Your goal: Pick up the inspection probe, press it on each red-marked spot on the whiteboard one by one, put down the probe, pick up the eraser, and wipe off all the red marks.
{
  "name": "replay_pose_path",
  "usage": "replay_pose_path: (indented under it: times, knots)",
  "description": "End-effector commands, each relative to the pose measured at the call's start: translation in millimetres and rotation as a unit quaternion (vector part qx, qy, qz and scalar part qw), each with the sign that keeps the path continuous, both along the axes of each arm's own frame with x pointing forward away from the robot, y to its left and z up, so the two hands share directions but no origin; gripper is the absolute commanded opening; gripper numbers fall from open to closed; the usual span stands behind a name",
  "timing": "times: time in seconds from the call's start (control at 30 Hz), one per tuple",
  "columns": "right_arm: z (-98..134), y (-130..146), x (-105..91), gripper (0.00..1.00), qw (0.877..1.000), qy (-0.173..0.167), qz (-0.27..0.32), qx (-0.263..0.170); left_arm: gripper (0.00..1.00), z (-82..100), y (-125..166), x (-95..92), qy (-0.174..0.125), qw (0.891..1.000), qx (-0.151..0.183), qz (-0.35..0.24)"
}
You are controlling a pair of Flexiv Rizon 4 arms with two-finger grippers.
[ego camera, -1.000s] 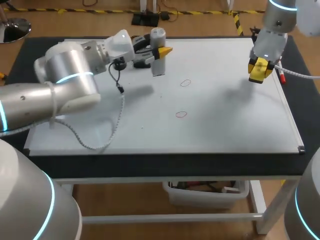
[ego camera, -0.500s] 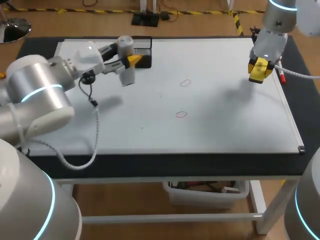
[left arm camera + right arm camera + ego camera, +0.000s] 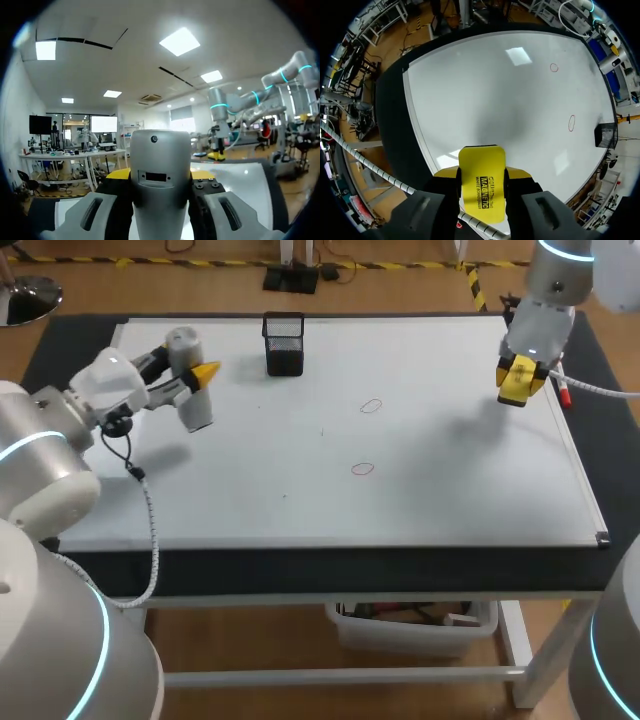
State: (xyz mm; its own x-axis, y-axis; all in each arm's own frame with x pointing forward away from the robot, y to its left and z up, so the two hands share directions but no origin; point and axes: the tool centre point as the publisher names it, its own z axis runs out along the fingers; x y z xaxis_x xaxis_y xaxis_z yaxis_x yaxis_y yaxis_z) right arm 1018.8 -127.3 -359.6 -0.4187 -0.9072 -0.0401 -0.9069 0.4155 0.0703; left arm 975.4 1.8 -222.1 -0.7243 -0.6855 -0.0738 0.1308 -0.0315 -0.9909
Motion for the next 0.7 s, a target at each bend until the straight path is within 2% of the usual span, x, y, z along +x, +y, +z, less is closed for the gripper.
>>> replay_pose_path:
  times: [0.03,0.17,0.4,0.57,0.7]
  knots:
    - [1,-1,0.9,0.0,1.0,0.001,0.001,-0.001,0.0,-0.6,12,4.7,-0.001,1.0,0.002,-0.021]
    - [1,-1,0.9,0.0,1.0,0.001,0.001,-0.001,0.0,-1.8,17,16.4,-0.001,0.999,0.001,-0.036]
    - [1,-1,0.9,0.0,1.0,0.001,0.001,-0.001,0.0,-6.1,25,31.7,0.007,0.999,-0.019,-0.045]
    - [1,-1,0.9,0.0,1.0,0.001,0.001,-0.001,0.0,-6.6,26,32.7,0.008,0.999,-0.022,-0.045]
    - [5,20,5.6,0.0,0.999,-0.002,0.036,-0.01,0.0,-6.6,26,32.7,0.008,0.999,-0.022,-0.045]
